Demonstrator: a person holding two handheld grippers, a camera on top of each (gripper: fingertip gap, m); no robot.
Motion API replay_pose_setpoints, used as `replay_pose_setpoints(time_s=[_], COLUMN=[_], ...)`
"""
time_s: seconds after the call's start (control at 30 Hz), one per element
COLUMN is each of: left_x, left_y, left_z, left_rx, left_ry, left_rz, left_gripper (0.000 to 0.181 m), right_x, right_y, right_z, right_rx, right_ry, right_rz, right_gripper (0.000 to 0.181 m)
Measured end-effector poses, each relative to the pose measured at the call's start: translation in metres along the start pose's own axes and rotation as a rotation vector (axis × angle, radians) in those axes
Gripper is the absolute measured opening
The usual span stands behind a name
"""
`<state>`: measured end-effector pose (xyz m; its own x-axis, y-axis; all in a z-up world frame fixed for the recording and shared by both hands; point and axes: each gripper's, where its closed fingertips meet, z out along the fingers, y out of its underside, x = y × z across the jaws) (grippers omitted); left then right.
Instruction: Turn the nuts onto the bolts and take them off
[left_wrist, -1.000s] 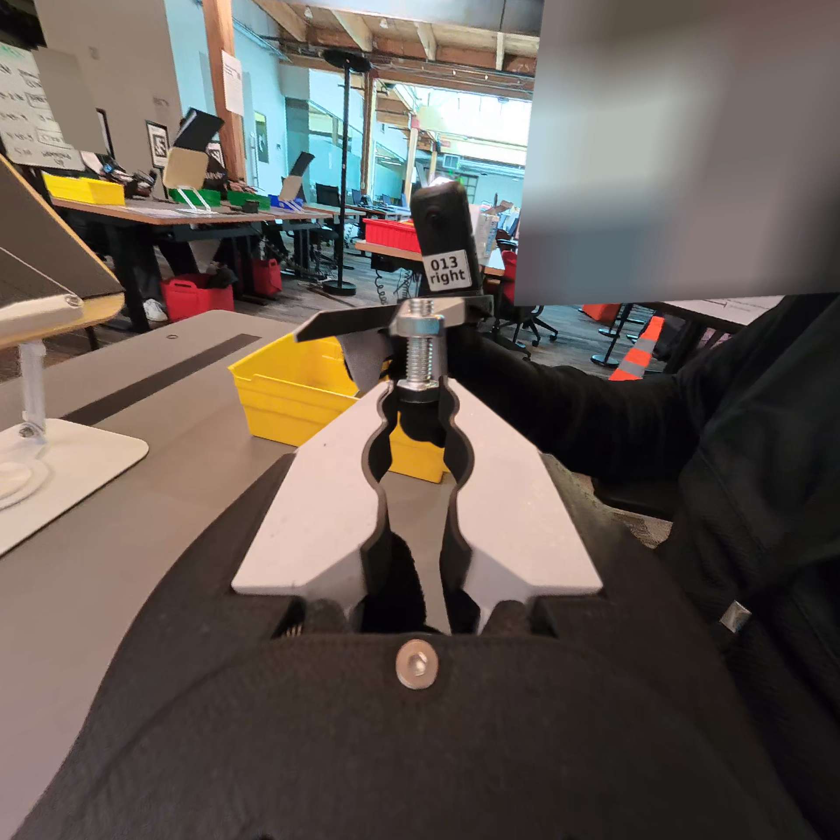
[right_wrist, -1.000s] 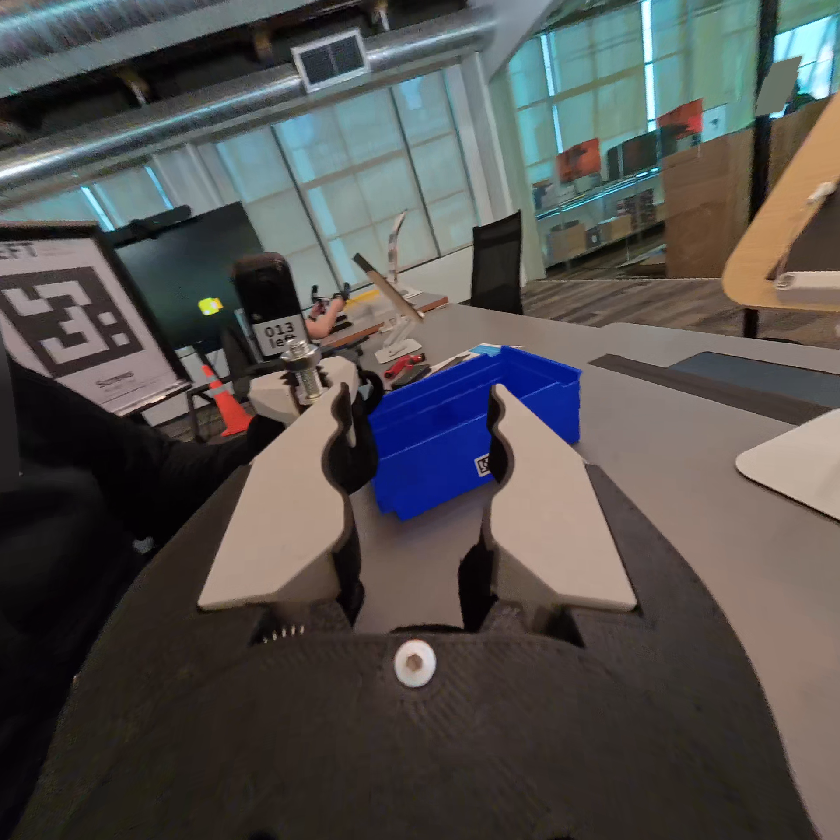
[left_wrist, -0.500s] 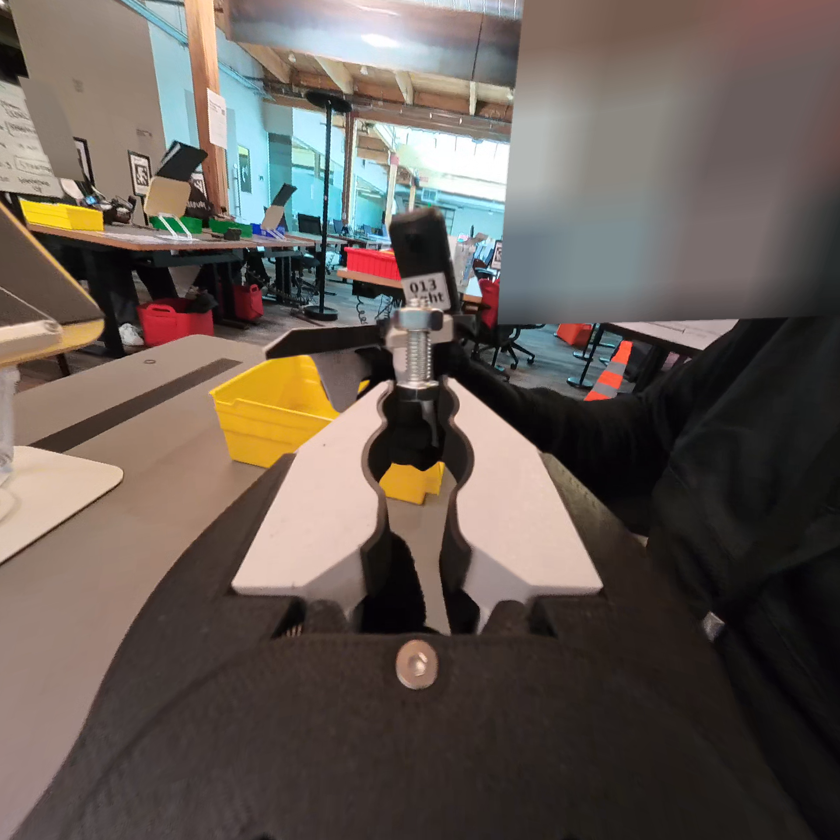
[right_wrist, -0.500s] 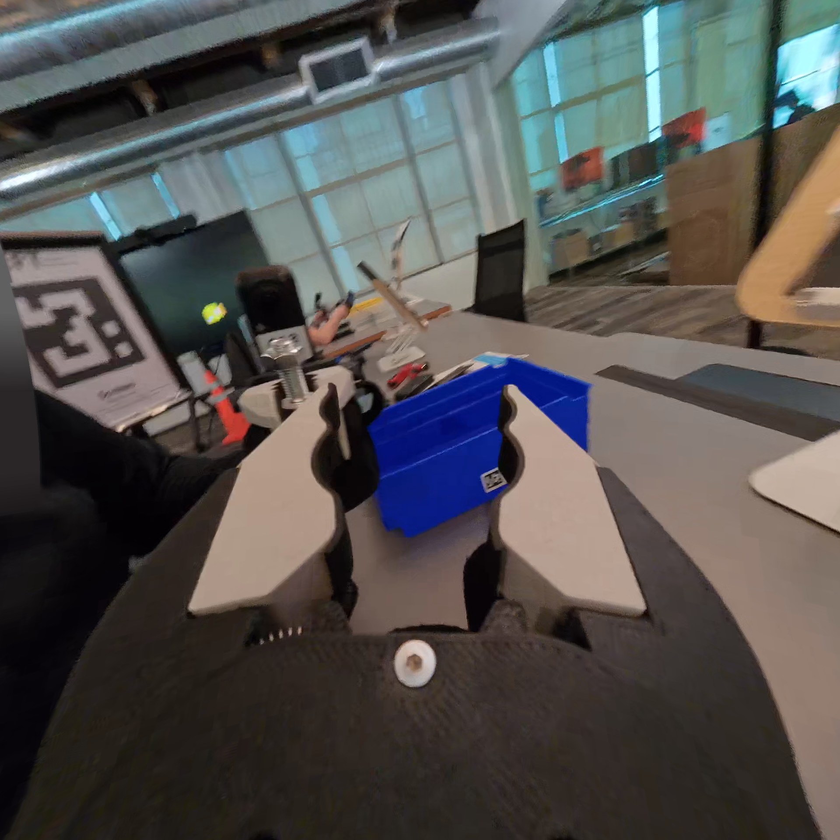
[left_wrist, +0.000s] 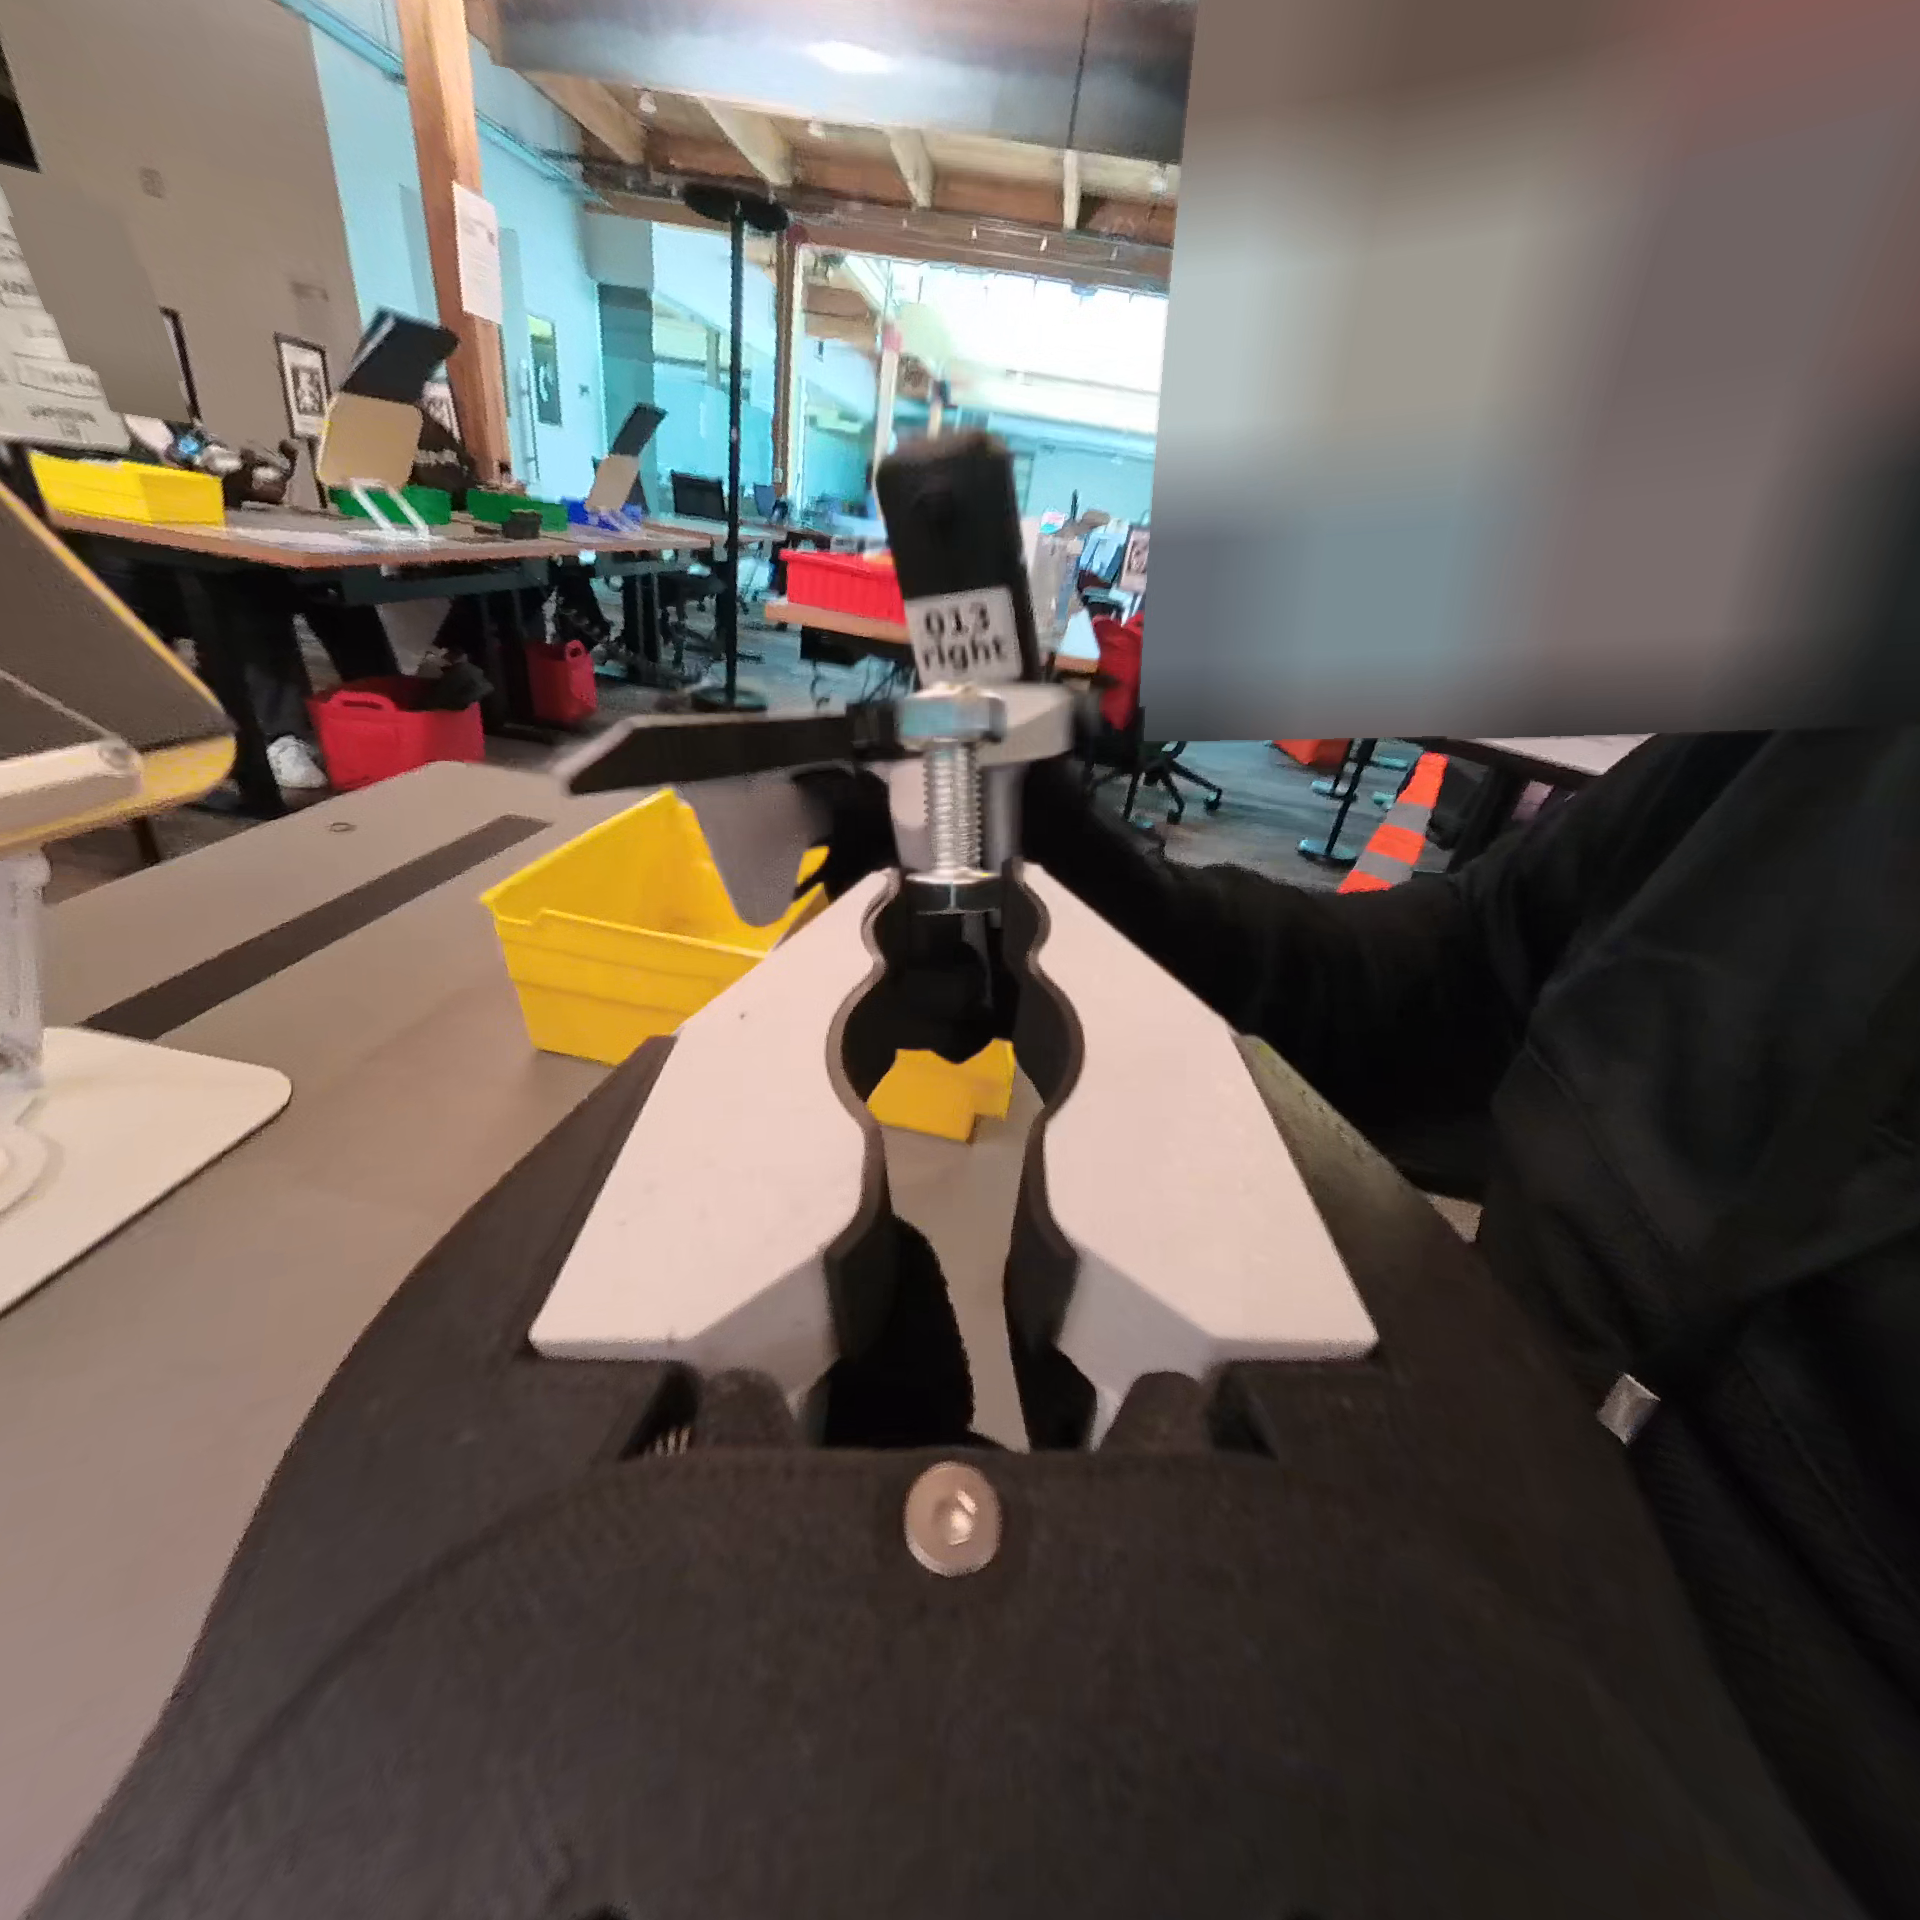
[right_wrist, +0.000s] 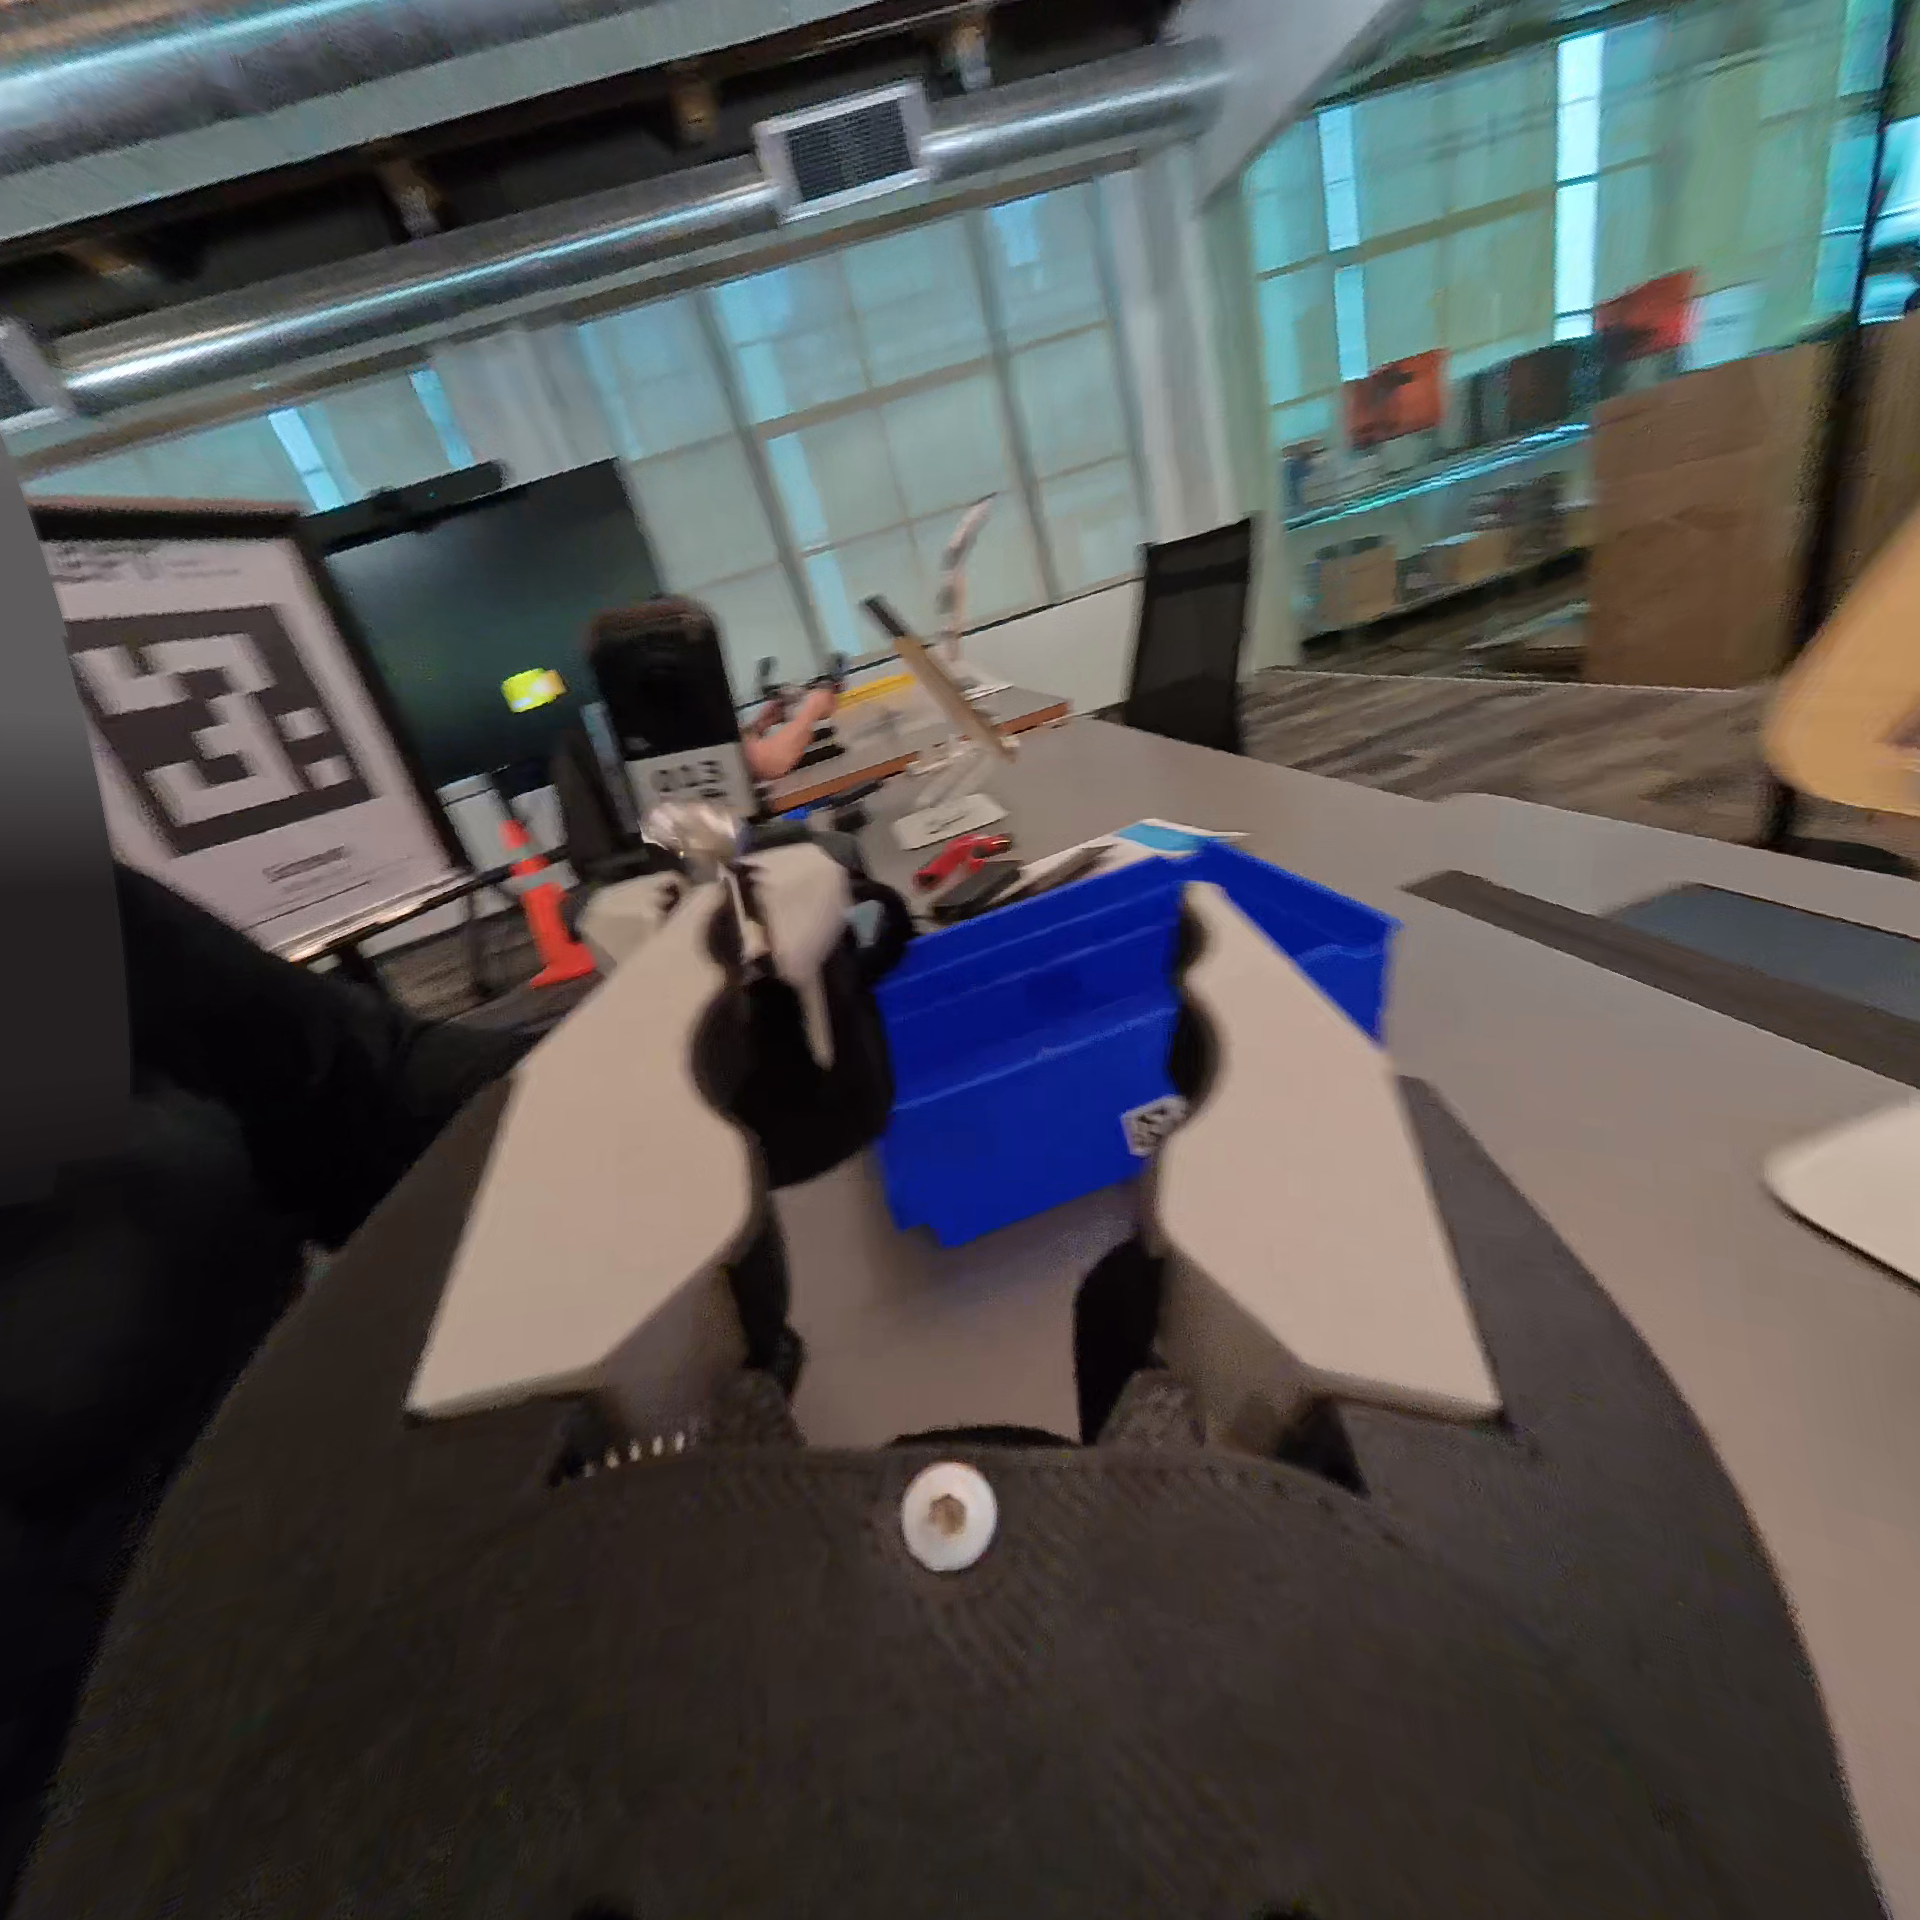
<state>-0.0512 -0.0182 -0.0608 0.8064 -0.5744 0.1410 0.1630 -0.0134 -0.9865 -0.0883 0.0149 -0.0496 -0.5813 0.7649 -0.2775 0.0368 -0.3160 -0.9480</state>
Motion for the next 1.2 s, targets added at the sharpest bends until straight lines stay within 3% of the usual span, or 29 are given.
replay_pose_setpoints(time_s=[0.03, 0.13, 0.33, 0.47, 0.53, 0.6, 0.7, 1.0, 1.13, 1.17, 1.2], left_x=[-0.003, -0.007, -0.002, 0.006, 0.005, 0.003, 0.001, 0.007, 0.008, 0.007, 0.006], left_y=[-0.005, -0.012, -0.007, -0.007, -0.012, -0.021, -0.024, -0.016, -0.022, -0.026, -0.028], left_z=[-0.005, -0.011, -0.006, -0.004, -0.007, -0.013, -0.016, -0.008, -0.011, -0.014, -0.016], left_rx=[0.023, 0.035, 0.023, 0.025, 0.036, 0.069, 0.073, 0.053, 0.063, 0.080, 0.086], left_ry=[0.000, -0.010, 0.010, 0.035, 0.029, 0.035, 0.026, 0.051, 0.044, 0.046, 0.044], left_rz=[-0.005, 0.018, 0.016, 0.019, 0.018, 0.012, 0.024, 0.017, 0.027, 0.026, 0.025], left_gripper=[0.015, 0.015, 0.016, 0.015, 0.015, 0.015, 0.015, 0.015, 0.015, 0.015, 0.015], right_x=[0.012, 0.023, -0.026, -0.027, -0.017, -0.003, 0.014, -0.037, -0.022, -0.013, -0.003], right_y=[-0.003, -0.006, -0.012, -0.009, -0.010, -0.013, -0.015, -0.020, -0.018, -0.019, -0.021], right_z=[-0.010, -0.022, 0.015, 0.029, 0.023, 0.008, -0.008, 0.030, 0.025, 0.017, 0.008], right_rx=[0.027, 0.040, 0.006, -0.014, -0.005, 0.017, 0.014, 0.003, 0.002, 0.009, 0.024], right_ry=[0.048, 0.058, -0.085, -0.099, -0.078, -0.021, 0.047, -0.128, -0.087, -0.045, -0.008], right_rz=[0.014, 0.060, -0.043, -0.031, 0.005, 0.009, 0.003, -0.042, -0.008, -0.015, -0.013], right_gripper=[0.065, 0.076, 0.085, 0.087, 0.093, 0.074, 0.078, 0.085, 0.090, 0.077, 0.075])
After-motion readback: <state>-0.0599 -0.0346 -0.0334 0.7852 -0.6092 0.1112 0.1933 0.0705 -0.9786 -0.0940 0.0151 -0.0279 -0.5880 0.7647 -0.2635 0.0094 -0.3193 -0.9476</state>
